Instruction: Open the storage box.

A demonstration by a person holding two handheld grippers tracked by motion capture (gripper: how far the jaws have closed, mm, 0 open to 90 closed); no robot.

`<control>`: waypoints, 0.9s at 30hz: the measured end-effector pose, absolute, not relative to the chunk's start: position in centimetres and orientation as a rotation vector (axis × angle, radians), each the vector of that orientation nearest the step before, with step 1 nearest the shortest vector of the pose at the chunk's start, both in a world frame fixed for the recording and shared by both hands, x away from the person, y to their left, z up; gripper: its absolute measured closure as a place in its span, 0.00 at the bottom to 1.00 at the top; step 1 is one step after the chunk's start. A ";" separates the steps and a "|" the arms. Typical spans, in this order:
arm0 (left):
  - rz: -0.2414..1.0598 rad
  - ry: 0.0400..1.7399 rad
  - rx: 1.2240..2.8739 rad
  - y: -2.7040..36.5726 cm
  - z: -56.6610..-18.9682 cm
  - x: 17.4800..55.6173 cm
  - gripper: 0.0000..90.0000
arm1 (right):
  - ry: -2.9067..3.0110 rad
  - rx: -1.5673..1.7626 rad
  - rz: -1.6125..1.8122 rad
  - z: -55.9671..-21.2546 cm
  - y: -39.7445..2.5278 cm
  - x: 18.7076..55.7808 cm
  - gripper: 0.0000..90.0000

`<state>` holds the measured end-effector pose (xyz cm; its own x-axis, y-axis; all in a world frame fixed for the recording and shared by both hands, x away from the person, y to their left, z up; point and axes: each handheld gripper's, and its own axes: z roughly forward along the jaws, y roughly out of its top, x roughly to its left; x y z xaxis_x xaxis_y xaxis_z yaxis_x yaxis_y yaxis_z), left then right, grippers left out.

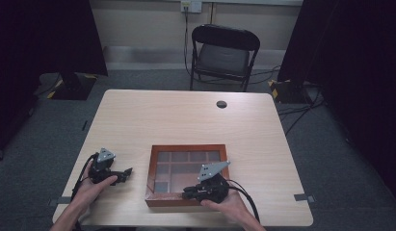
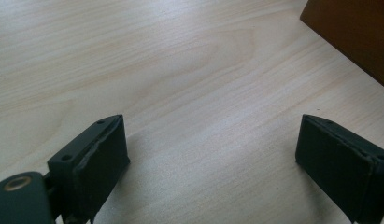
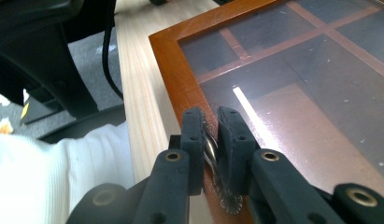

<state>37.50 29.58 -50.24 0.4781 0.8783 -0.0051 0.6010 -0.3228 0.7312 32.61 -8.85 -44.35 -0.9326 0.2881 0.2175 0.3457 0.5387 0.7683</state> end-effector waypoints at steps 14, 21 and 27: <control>0.520 1.208 2.052 29.6 -50.2 37.5 0.12 | -2.672 -0.578 -1.359 -44.3 -8.4 32.8 0.92; 0.498 1.182 2.029 29.3 -50.0 37.3 0.17 | -2.650 -0.580 -1.389 -43.5 -8.6 32.9 0.92; 0.484 1.151 1.962 29.6 -49.3 37.1 0.18 | -2.650 -0.565 -1.388 -42.8 -8.7 33.1 0.92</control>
